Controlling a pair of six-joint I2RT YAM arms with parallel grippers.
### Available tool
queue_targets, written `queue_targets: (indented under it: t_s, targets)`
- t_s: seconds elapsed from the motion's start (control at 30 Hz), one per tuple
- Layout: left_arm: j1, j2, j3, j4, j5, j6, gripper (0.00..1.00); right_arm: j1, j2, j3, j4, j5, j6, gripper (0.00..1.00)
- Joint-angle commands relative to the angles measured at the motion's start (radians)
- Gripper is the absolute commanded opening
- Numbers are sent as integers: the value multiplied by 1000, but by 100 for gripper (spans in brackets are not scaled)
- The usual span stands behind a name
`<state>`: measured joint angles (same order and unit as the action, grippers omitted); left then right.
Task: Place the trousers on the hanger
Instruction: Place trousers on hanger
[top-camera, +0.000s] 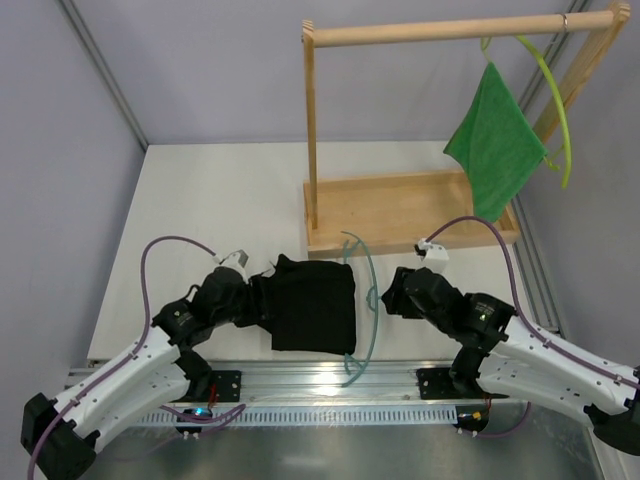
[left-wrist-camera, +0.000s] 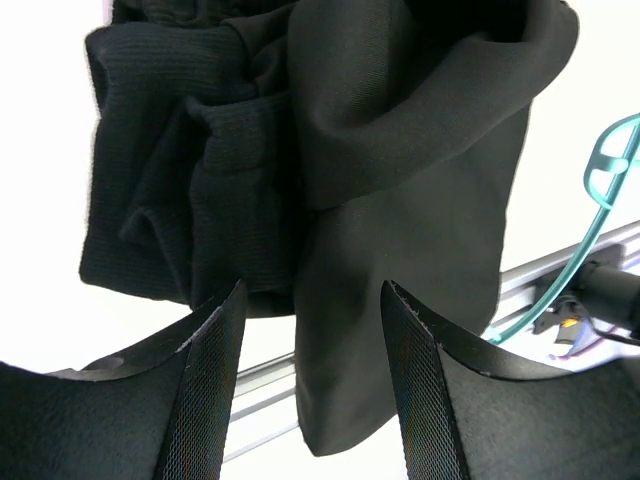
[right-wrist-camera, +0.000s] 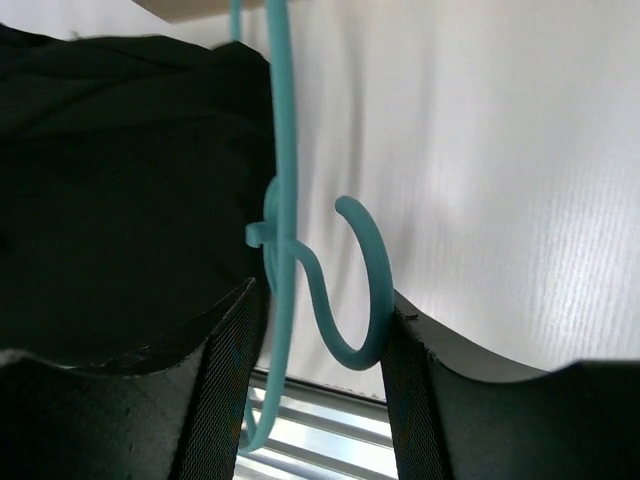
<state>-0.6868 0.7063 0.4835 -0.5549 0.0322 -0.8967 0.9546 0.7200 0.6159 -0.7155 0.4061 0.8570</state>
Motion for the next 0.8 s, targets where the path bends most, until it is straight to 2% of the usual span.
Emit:
queue_targets:
  t_s: [0.0, 0.13, 0.17, 0.27, 0.33, 0.37, 0.53, 0.67, 0.77]
  targets:
    - [-2, -37, -54, 133, 53, -45, 56, 4, 47, 131, 34, -47, -126, 53]
    - [-2, -70, -115, 211, 77, -79, 50, 13, 156, 215, 105, -143, -217, 51]
    - [-2, -85, -128, 213, 75, -82, 46, 22, 191, 235, 137, -200, -234, 50]
    - [-2, -126, -146, 226, 71, -96, 30, 24, 286, 330, 142, -240, -253, 47]
    - [-3, -152, -171, 251, 74, -108, 26, 24, 320, 366, 110, -236, -239, 47]
    - [-3, -162, -177, 275, 74, -111, 19, 26, 329, 389, 91, -234, -234, 47]
    - [-3, -194, -212, 322, 67, -130, 4, 26, 358, 446, -36, -87, -176, 54]
    - [-3, -165, -212, 320, 74, -128, 0, 26, 322, 462, -151, -15, -148, 55]
    - [-3, -156, -209, 319, 78, -127, 0, 26, 265, 462, -104, -41, -205, 54]
